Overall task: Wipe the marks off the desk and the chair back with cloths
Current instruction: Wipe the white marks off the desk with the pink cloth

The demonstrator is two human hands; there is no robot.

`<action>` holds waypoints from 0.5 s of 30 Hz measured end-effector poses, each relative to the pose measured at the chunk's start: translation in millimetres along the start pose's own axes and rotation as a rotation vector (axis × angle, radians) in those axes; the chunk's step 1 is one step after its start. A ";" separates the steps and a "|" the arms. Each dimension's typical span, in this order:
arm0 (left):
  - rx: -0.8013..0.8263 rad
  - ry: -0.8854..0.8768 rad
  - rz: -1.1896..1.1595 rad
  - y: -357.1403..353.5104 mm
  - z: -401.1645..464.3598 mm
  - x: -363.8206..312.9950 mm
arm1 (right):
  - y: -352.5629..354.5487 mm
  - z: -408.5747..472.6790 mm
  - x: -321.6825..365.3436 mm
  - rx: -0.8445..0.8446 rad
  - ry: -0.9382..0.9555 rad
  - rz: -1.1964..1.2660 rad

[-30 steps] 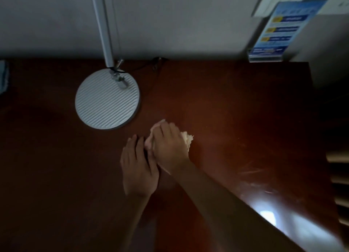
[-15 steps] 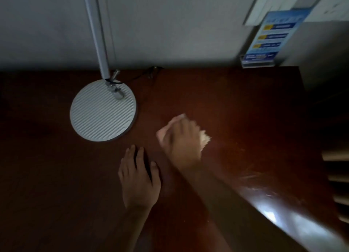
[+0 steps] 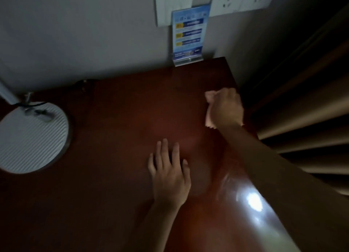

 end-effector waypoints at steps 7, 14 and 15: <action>-0.030 0.029 0.043 -5.3 -0.4 -4.8 | -8.8 -48.4 8.0 -0.025 0.406 -0.071; -0.067 0.021 0.047 -7.4 1.7 -4.5 | 11.1 4.2 -73.6 0.034 0.084 -0.003; -0.065 0.023 0.047 -9.2 2.3 -5.0 | 17.3 7.4 -88.5 0.075 0.003 0.003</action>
Point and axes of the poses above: each hand's wrist, its own z-axis towards the middle knuckle, its own y-axis out of the back of the hand, x = y × z, the point moved 1 cm from there along z, towards the middle knuckle, and after that the axes turned 9 degrees about x, right-handed, at the moved point
